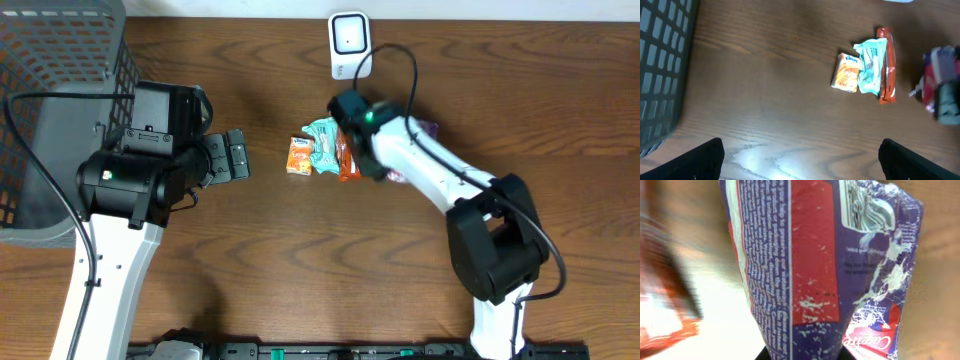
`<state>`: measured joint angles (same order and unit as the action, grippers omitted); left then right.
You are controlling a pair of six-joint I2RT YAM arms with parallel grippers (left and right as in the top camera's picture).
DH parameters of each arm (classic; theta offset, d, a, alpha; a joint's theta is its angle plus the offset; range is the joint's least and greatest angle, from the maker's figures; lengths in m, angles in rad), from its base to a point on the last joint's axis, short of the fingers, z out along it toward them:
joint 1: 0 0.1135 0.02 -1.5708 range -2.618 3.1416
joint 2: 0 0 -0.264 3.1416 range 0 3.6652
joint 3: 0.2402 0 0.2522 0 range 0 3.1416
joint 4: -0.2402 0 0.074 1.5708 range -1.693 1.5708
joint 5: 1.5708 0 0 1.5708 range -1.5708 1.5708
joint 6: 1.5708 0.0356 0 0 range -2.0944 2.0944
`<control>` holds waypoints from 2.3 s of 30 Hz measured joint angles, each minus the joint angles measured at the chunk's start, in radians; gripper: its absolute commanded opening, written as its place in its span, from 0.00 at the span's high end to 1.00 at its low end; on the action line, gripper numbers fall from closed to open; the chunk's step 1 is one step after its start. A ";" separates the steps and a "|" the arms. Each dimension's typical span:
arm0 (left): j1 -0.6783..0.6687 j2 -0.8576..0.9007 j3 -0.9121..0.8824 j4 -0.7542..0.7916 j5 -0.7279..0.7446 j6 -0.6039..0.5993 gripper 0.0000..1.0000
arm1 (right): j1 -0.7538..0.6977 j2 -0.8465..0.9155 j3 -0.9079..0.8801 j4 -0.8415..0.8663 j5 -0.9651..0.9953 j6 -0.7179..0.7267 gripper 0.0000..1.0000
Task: Scan the item barcode
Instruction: 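Grasp the pad package again with the right gripper, then lift the pad package and swing it to the right, then raise the pad package barcode up to the scanner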
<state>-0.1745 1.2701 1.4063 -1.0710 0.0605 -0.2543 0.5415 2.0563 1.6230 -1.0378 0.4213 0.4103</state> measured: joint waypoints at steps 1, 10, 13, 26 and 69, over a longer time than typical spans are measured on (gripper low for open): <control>0.000 0.000 0.000 0.000 0.000 0.000 0.02 | -0.011 0.000 0.044 -0.019 -0.037 -0.013 0.99; 0.000 0.000 0.000 0.000 0.000 0.000 0.02 | -0.207 0.000 0.210 -0.079 -0.515 -0.150 0.99; 0.000 0.000 0.000 0.000 0.000 0.000 0.02 | -0.293 0.000 0.204 -0.070 -0.700 -0.196 0.99; 0.000 0.000 0.000 0.000 0.000 0.000 0.02 | -0.581 0.000 -0.159 0.200 -1.331 -0.295 0.80; 0.000 0.001 0.000 0.000 0.000 0.000 0.02 | -0.735 0.000 -0.236 0.188 -0.932 -0.352 0.28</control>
<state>-0.1745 1.2709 1.4059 -1.0710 0.0601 -0.2546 -0.1940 2.0567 1.3872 -0.8501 -0.5110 0.0582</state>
